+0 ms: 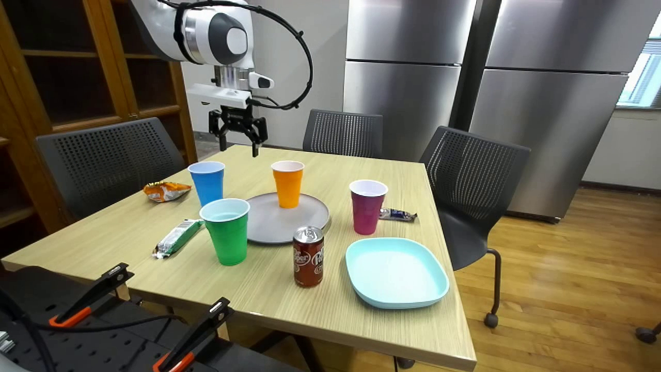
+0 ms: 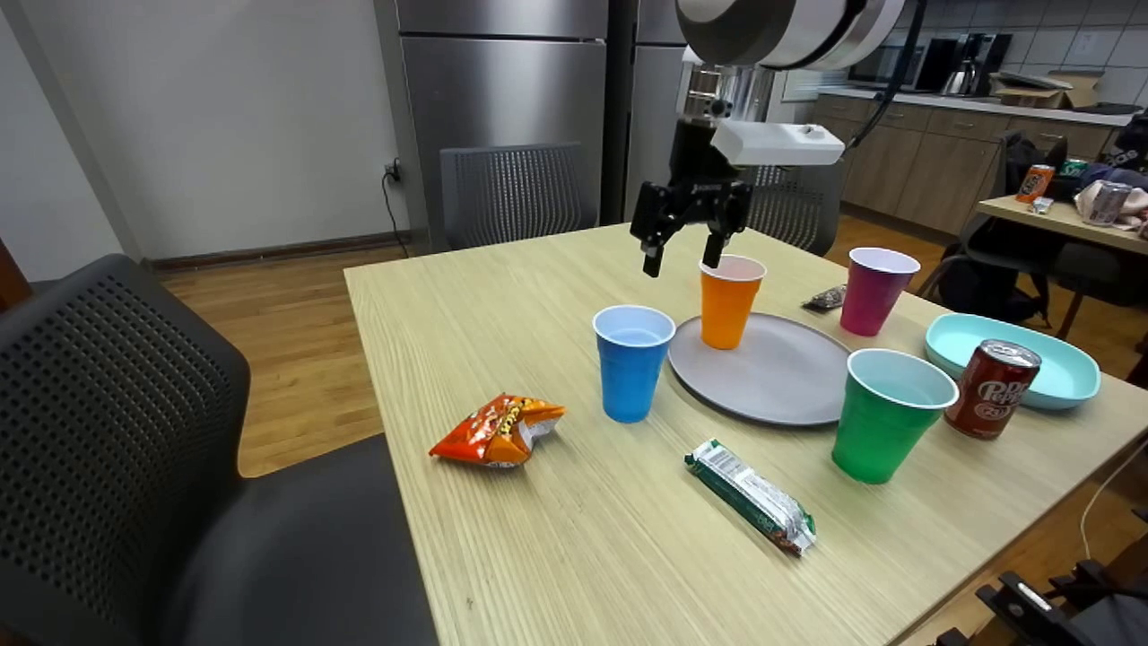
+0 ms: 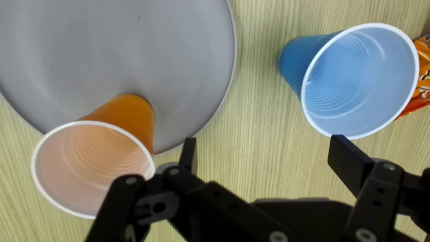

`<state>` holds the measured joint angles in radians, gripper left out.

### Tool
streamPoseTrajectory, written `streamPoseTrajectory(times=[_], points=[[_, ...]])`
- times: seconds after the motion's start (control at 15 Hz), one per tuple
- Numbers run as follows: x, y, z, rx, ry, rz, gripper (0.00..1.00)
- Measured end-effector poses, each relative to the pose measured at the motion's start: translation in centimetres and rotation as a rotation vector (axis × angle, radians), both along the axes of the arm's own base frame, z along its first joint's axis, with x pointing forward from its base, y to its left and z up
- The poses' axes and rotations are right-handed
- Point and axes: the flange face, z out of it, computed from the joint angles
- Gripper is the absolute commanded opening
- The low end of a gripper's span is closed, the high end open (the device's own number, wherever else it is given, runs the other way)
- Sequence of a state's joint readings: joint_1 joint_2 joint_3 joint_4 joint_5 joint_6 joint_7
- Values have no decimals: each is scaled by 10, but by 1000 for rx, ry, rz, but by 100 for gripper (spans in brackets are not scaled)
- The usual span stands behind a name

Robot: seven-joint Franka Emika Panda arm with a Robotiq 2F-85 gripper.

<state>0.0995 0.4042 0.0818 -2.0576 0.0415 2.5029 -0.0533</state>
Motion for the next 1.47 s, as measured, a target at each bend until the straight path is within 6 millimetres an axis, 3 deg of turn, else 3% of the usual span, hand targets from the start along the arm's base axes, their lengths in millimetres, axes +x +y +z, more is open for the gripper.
streamPoseTrajectory(times=[1.0,1.07,1.13,1.27,1.47], points=[[-16,29,-47,-8,62,148,100],[-17,30,-49,-12,64,155,97],[-17,31,-51,-15,66,161,74],[-17,32,-53,-19,62,171,69],[-17,34,-55,-22,53,180,45]])
